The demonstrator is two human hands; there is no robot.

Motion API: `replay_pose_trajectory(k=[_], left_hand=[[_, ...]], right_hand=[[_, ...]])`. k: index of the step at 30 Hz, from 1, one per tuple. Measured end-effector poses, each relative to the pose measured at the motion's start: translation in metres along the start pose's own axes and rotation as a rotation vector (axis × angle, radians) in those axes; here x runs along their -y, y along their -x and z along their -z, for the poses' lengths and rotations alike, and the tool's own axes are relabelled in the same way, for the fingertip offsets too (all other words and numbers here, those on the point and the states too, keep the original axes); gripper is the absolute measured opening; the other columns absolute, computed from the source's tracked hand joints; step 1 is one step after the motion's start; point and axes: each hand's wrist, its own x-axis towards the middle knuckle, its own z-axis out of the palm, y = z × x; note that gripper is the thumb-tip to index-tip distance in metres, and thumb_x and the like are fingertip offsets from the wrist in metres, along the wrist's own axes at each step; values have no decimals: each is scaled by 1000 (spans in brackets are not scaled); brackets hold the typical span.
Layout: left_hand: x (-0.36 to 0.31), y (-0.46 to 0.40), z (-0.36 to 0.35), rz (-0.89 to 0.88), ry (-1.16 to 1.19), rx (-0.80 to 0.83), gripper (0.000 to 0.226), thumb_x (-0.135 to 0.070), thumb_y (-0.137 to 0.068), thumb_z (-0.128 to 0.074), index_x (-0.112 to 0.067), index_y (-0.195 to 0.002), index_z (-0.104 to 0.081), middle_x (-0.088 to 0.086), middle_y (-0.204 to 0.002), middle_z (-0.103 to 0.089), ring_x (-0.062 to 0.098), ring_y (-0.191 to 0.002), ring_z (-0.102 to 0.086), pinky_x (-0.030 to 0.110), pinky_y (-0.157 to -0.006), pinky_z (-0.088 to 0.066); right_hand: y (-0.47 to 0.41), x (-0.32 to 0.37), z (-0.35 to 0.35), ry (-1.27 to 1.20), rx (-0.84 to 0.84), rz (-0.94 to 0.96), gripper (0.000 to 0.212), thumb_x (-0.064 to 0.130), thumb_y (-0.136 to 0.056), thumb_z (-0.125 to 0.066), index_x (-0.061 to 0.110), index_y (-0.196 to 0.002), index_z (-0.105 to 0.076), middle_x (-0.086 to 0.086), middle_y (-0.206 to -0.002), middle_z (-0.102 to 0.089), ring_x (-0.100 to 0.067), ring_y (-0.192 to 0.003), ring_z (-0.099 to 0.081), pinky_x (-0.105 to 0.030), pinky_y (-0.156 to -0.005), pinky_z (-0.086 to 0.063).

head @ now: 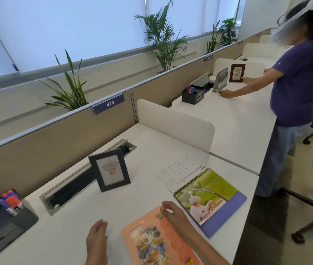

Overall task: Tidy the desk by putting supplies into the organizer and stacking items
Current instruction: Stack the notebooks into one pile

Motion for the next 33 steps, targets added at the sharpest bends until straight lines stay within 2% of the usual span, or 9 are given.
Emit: replay_pose_trajectory(k=[2, 5, 7, 12, 17, 22, 26, 29, 33], left_hand=[[3, 15, 4, -1, -13, 23, 35, -12, -93, -58, -8, -127, -54, 10, -129, -54, 29, -123, -48, 41, -105, -37], [8, 30, 9, 15, -39, 36, 35, -13, -93, -58, -9, -127, -53, 8, -129, -53, 27, -123, -47, 40, -106, -37], [12, 39, 11, 27, -62, 57, 36, -14, -92, -58, -10, -127, -52, 8, -131, -52, 27, -124, -47, 40, -106, -37], [29, 59, 15, 76, -120, 119, 40, -13, -91, -59, -9, -130, -50, 14, -132, -51, 29, -120, -49, 42, -103, -40], [40, 74, 12, 125, -185, 190, 41, -12, -89, -60, -7, -128, -50, 26, -131, -51, 33, -99, -54, 45, -90, -47], [46, 89, 10, 176, -216, 225, 43, -13, -89, -59, -8, -129, -47, 26, -132, -50, 42, -116, -52, 49, -95, -46], [49, 97, 9, 204, -221, 249, 39, -12, -88, -58, -9, -126, -48, 21, -120, -57, 33, -108, -56, 43, -88, -47], [51, 102, 7, 227, -208, 292, 30, -11, -88, -57, -7, -117, -52, 8, -97, -53, 21, -88, -50, 33, -72, -41], [53, 104, 6, 245, -210, 278, 10, -9, -89, -57, -17, -91, -52, 9, -107, -56, 23, -100, -53, 36, -83, -42]], right_hand=[[17, 0, 1, 50, -18, 15, 86, 90, -56, -53, 33, -120, -55, 14, -125, -56, -3, -115, -54, -25, -96, -45], [38, -2, 1, 74, -43, 0, 45, 56, -85, -60, 30, -121, -52, 11, -126, -55, -6, -111, -54, -22, -86, -45], [47, -9, 2, 95, -90, -5, 32, 42, -90, -61, 31, -118, -51, 8, -125, -56, -7, -106, -55, -21, -81, -46], [65, -31, 3, 178, -233, -32, 44, 36, -88, -66, 23, -127, -51, 4, -131, -53, -15, -118, -51, -29, -91, -43], [80, -43, 7, 260, -261, -73, 51, 33, -85, -68, 21, -131, -49, 0, -137, -50, -19, -122, -50, -33, -95, -44], [91, -51, 5, 365, -252, -117, 57, 32, -85, -66, 20, -136, -45, -5, -139, -48, -23, -121, -53, -38, -95, -48], [92, -52, 0, 514, -223, -137, 61, 32, -84, -65, 19, -138, -41, -6, -136, -51, -24, -121, -52, -36, -94, -45], [90, -52, -5, 611, -217, -136, 65, 33, -81, -66, 18, -138, -41, -5, -132, -55, -25, -122, -50, -36, -93, -45], [87, -52, -11, 768, -216, -144, 68, 36, -79, -67, 15, -138, -39, -7, -130, -51, -28, -121, -46, -39, -92, -46]])
